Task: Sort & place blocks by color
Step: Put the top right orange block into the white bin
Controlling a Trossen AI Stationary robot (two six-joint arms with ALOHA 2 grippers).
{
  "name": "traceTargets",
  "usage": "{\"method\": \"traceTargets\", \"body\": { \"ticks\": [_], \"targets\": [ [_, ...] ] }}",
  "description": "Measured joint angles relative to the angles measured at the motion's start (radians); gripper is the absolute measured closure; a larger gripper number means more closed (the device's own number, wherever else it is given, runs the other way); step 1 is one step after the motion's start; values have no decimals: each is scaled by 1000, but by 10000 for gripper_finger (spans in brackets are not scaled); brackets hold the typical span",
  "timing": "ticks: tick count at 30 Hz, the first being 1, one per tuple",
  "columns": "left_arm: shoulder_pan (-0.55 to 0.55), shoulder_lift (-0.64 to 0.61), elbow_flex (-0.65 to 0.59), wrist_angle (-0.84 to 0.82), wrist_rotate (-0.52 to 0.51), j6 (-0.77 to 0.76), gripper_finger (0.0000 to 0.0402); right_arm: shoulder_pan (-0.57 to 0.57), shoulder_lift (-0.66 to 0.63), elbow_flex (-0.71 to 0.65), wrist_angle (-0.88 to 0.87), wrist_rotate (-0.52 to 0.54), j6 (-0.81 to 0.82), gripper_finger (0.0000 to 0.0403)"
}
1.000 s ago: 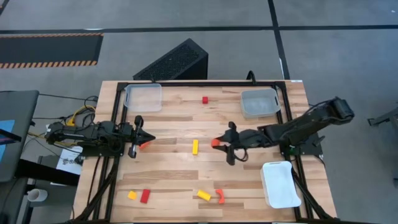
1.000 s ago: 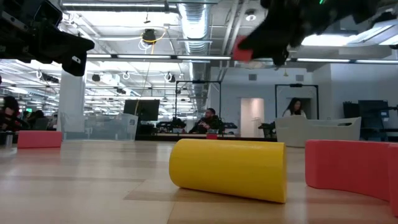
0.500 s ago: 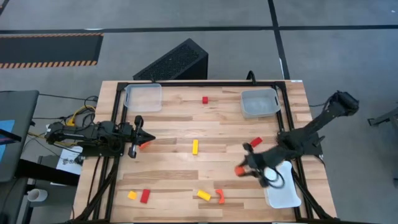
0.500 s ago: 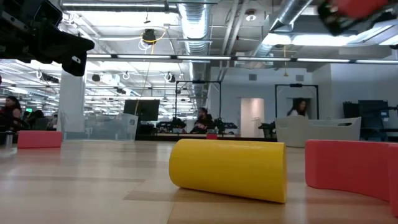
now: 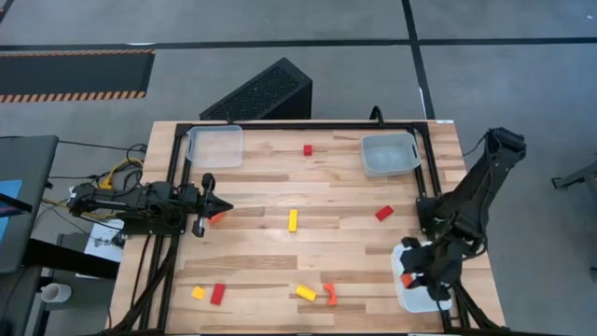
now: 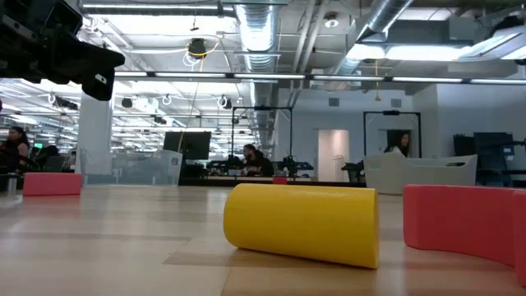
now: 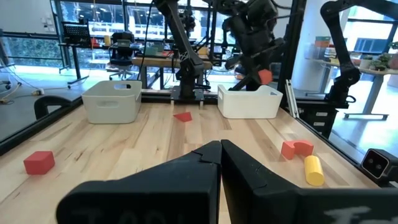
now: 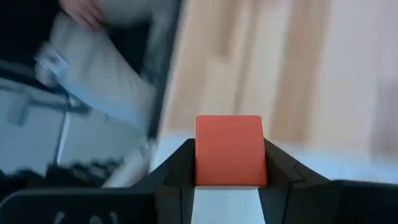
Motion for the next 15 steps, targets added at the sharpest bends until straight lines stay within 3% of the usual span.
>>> {"method": "traceTargets", "body": {
  "ticks": [6, 15],
  "targets": [
    [0, 0, 0, 0, 0, 0, 401, 11, -1, 113, -332, -31, 120, 251],
    [0, 0, 0, 0, 0, 0, 401, 11, 87, 125, -481, -49, 184, 258]
  ]
}}
